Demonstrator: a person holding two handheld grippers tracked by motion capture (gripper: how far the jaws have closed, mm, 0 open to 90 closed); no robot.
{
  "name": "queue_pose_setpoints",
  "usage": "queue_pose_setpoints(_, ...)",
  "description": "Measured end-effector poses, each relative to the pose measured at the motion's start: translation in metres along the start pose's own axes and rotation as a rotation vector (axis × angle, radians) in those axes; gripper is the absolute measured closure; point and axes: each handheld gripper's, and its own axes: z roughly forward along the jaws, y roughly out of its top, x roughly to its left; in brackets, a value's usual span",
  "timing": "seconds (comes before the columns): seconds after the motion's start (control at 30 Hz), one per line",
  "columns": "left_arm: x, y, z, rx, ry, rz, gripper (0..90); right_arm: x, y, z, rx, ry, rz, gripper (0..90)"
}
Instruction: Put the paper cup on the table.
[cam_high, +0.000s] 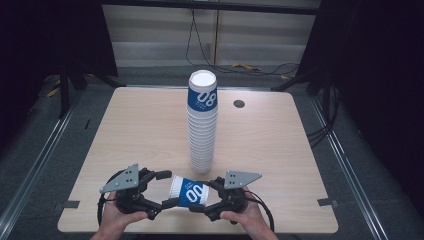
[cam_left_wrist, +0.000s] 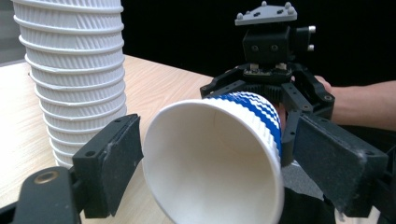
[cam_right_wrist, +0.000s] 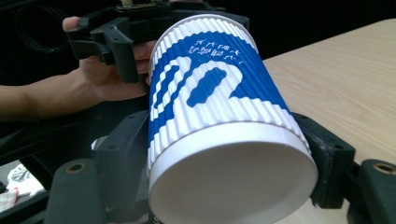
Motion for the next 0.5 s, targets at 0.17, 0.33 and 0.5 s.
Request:
queue_pose_setpoints(0.17,0.0004,-0.0024,0.0027,0.012,-0.001,0.003,14.2,0.0008,0.0005,0.001,-0.026,0.026,-0.002,26.6)
queue_pose_setpoints(0.33,0.0004,-0.0034,0.0043,0.011,-0.007,-0.01,11.6,0.0009,-0.0008,0.0026,-0.039,0.041,0.001,26.7)
queue_pose_setpoints(0.5,0.0021,-0.0036,0.0048,0.002,-0.001,-0.036,2.6,0.0029,-0.0005,0.0048,-0.055,0.051,0.002,26.8)
